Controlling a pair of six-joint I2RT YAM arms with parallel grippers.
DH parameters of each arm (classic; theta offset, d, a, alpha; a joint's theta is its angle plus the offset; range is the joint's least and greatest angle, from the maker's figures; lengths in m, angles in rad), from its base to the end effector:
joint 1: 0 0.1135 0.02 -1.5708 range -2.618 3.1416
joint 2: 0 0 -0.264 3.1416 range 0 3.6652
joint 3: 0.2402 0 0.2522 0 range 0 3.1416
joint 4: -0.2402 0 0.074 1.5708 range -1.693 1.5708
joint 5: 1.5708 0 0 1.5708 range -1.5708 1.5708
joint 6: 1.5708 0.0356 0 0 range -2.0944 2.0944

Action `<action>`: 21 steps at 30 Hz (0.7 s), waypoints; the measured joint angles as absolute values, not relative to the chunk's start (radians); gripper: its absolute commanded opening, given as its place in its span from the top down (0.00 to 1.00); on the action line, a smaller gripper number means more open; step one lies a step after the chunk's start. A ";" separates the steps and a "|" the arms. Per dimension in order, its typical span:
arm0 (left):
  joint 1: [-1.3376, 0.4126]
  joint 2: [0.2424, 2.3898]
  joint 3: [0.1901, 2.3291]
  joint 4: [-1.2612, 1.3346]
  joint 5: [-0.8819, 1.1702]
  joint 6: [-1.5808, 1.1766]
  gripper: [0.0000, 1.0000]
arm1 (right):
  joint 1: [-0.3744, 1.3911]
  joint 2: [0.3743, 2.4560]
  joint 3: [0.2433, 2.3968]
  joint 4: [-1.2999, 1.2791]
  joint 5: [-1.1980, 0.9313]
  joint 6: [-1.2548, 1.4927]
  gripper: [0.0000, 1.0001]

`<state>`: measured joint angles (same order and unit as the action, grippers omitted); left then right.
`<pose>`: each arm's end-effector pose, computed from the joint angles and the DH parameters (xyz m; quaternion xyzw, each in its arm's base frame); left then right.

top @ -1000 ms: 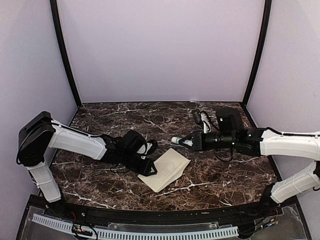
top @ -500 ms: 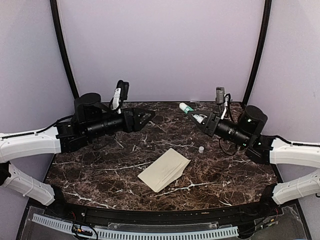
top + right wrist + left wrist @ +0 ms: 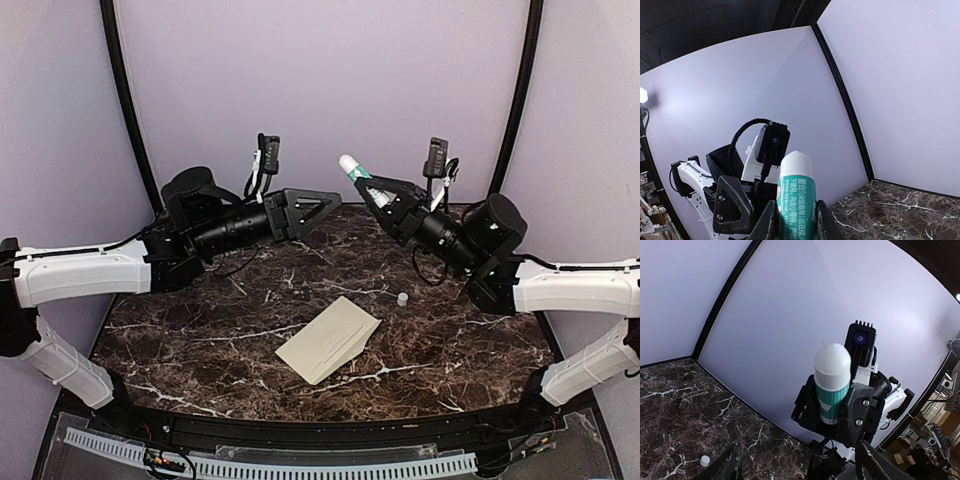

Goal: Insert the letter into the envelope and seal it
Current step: Paint the envelope at the center of the board.

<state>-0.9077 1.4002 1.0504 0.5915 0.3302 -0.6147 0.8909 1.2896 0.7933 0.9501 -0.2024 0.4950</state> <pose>0.1943 -0.2675 0.3719 0.2168 0.5829 -0.6090 0.4923 0.1759 0.2289 0.3510 -0.1877 0.5001 0.5802 0.6149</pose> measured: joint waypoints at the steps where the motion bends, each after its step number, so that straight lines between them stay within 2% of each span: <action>1: -0.908 1.413 1.053 0.604 0.342 -0.625 0.24 | 0.897 1.295 0.800 0.957 -0.202 0.488 0.89; 5: -0.911 1.438 1.061 0.645 0.370 -0.659 0.25 | 0.913 1.319 0.819 0.978 -0.205 0.468 0.89; 7: -0.912 1.440 1.062 0.667 0.379 -0.672 0.27 | 0.917 1.329 0.823 0.981 -0.206 0.464 0.89; 9: -0.913 1.440 1.065 0.694 0.383 -0.688 0.36 | 0.921 1.336 0.823 0.982 -0.206 0.459 0.89; 11: -0.913 1.440 1.066 0.720 0.384 -0.704 0.39 | 0.925 1.341 0.823 0.981 -0.207 0.454 0.89; 18: -0.913 1.452 1.089 0.753 0.382 -0.723 0.44 | 0.932 1.345 0.823 0.983 -0.209 0.446 0.90; 21: -0.913 1.468 1.109 0.754 0.383 -0.731 0.48 | 0.938 1.345 0.823 0.983 -0.211 0.442 0.90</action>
<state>-0.9127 1.4685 1.1088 0.7540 0.3828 -0.7307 0.9382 1.3453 0.8230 0.9833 -0.2108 0.4423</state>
